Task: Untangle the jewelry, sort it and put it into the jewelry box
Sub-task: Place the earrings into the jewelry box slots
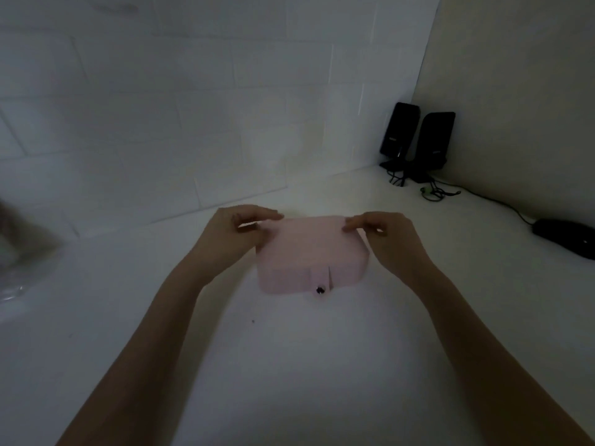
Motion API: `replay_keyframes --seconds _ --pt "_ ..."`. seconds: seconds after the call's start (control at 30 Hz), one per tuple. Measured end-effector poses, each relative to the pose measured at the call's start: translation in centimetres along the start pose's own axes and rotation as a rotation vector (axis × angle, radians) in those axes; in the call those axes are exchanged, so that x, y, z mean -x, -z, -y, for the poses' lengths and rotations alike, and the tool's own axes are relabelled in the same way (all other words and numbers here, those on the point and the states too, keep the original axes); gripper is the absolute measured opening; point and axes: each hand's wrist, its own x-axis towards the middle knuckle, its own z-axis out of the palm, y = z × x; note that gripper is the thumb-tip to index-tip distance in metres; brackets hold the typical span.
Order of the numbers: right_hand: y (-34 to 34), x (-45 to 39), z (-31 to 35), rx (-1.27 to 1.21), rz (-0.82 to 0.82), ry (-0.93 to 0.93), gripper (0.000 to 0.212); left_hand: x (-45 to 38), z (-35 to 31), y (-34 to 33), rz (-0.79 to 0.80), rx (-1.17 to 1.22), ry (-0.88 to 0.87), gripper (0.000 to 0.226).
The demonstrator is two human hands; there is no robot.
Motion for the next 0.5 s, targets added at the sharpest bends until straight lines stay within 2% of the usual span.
replay_keyframes --seconds 0.03,0.1,0.13,0.2,0.23,0.3,0.4,0.5 --pt "0.1 0.1 0.3 -0.009 0.025 0.009 0.039 0.1 -0.1 0.0 0.082 -0.064 0.046 0.039" --pt "0.2 0.5 1.3 -0.047 0.193 0.013 0.029 0.3 0.1 0.1 0.268 -0.202 0.163 0.089" --pt "0.2 0.7 1.7 -0.029 0.331 0.015 0.039 0.4 0.2 0.0 0.327 -0.257 0.2 0.109" --pt "-0.2 1.3 2.1 0.132 0.545 0.084 0.069 0.5 0.6 -0.6 0.385 -0.312 0.21 0.131" --pt "-0.7 1.5 2.0 0.216 0.565 0.143 0.079 0.5 1.0 -0.8 0.388 -0.316 0.208 0.135" --pt "-1.5 1.8 1.8 0.27 0.485 0.224 0.086 0.3 1.4 -1.1 0.365 -0.313 0.204 0.134" --pt "-2.0 1.6 1.4 0.237 0.423 0.24 0.084 0.2 1.8 -1.1 0.332 -0.36 0.198 0.131" --pt "-2.5 1.5 0.7 0.236 0.414 0.269 0.083 0.2 2.1 -1.0 0.33 -0.384 0.195 0.138"
